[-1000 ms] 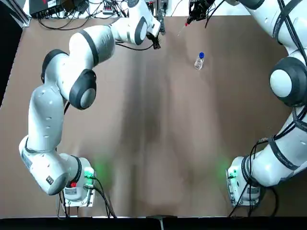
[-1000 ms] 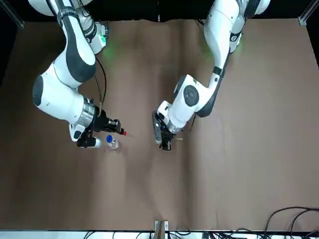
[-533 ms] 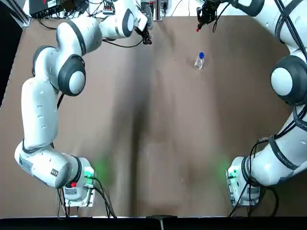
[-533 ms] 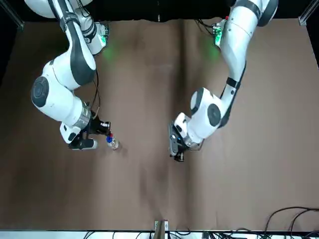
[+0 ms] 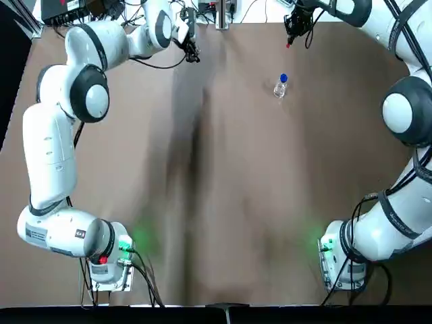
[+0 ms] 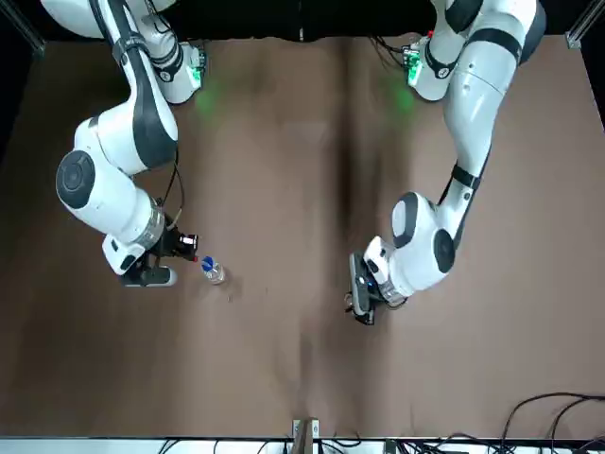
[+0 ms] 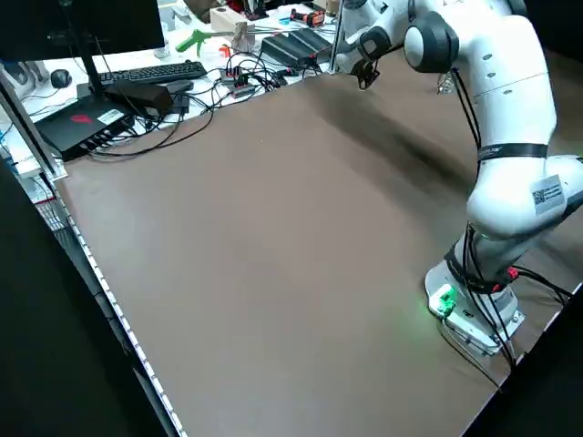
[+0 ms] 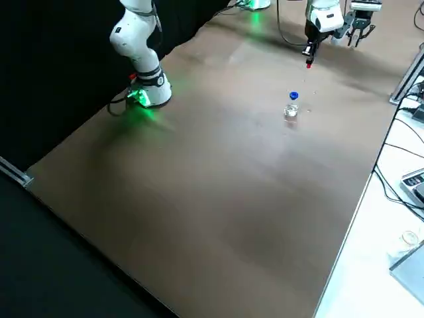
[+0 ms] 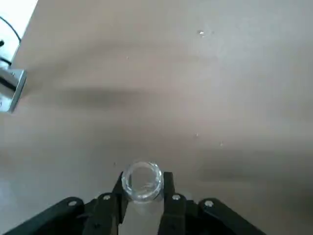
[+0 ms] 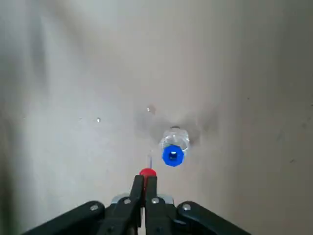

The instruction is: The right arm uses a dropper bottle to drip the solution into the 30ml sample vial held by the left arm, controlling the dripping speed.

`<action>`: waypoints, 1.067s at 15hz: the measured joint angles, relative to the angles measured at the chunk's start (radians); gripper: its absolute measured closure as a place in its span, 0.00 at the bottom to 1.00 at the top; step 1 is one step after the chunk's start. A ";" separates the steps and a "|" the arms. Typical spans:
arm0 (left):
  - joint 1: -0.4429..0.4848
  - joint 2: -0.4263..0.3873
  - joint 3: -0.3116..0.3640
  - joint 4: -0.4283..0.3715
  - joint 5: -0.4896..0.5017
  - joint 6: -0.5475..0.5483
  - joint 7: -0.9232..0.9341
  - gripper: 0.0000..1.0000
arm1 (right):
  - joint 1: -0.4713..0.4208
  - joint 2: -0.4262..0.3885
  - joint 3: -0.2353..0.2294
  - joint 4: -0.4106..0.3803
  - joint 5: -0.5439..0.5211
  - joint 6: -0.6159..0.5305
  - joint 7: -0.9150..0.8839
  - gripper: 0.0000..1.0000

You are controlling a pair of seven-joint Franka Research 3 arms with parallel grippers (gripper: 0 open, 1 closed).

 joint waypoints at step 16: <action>0.239 0.018 -0.005 -0.002 -0.093 -0.116 0.252 0.68 | 0.002 0.036 -0.005 -0.041 -0.057 -0.005 0.000 0.96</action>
